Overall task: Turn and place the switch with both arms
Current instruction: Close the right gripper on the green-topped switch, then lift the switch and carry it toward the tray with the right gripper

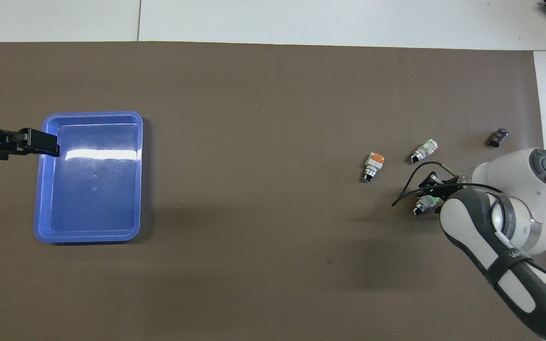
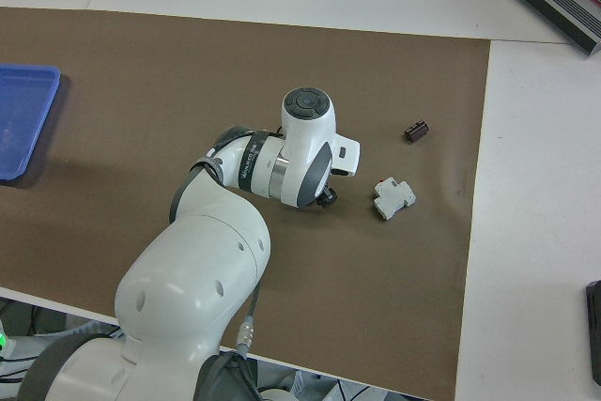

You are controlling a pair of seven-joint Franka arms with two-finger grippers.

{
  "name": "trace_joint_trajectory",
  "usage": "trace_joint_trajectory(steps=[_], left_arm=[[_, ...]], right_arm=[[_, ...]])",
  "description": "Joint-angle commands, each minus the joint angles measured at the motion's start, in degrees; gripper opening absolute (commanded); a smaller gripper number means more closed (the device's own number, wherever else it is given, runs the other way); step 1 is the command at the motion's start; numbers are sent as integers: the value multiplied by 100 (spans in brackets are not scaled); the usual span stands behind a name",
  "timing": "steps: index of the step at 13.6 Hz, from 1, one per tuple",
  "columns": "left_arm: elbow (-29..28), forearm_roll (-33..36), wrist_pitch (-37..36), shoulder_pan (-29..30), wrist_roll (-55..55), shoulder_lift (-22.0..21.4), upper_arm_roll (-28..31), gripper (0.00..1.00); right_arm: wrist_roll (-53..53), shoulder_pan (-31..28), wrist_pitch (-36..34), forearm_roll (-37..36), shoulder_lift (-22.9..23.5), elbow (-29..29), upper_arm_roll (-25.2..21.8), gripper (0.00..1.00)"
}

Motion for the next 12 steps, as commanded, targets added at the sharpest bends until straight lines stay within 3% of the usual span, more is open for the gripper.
trace_joint_trajectory(steps=[1, 6, 8, 12], left_arm=[[-116, 86, -17, 56, -48, -129, -31, 100], [-116, 86, -17, 56, -48, -129, -31, 100], [-116, 86, -17, 56, -48, -129, -31, 100], [-116, 86, -17, 56, -48, -129, -31, 100]], right_arm=[[12, -40, -48, 114, 12, 94, 42, 0], [623, -49, -1980, 1158, -40, 1341, 33, 0], [1143, 38, -2490, 2034, -137, 1772, 42, 0], [2987, 486, -2546, 3239, -216, 2449, 383, 0]])
